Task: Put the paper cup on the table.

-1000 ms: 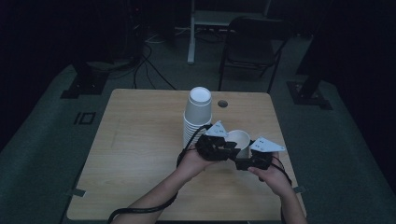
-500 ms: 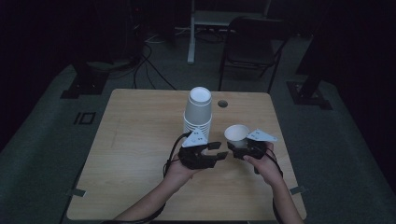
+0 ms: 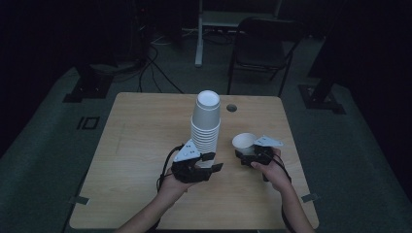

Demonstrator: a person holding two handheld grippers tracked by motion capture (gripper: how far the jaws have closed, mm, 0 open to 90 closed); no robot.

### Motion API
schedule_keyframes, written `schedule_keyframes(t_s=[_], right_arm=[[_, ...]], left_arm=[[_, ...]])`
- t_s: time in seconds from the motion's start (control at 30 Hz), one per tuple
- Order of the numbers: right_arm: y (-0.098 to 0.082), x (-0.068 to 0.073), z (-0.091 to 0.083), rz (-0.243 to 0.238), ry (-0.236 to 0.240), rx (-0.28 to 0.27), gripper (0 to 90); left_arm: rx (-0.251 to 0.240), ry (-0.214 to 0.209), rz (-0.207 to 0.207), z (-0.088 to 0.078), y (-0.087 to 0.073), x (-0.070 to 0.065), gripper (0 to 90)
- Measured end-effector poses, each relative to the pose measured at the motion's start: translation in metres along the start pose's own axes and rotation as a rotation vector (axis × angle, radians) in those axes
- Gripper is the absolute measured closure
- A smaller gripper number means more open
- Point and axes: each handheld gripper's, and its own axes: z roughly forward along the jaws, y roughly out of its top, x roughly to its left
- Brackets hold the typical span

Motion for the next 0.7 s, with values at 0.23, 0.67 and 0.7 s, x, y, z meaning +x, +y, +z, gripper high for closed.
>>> schedule_keyframes(t_s=[0.23, 0.67, 0.7], right_arm=[[-0.006, -0.003, -0.006, 0.000, -0.012, -0.015, 13.9], [-0.023, -0.012, -0.019, 0.030, -0.005, 0.014, 11.2], [-0.023, -0.013, -0.021, 0.029, -0.010, 0.013, 11.2]], left_arm=[[-0.003, 0.018, -0.011, -0.004, -0.008, 0.002, 48.7], [0.019, 0.059, -0.038, -0.011, -0.027, 0.013, 30.3], [0.028, 0.066, -0.048, -0.012, -0.030, 0.015, 27.9]])
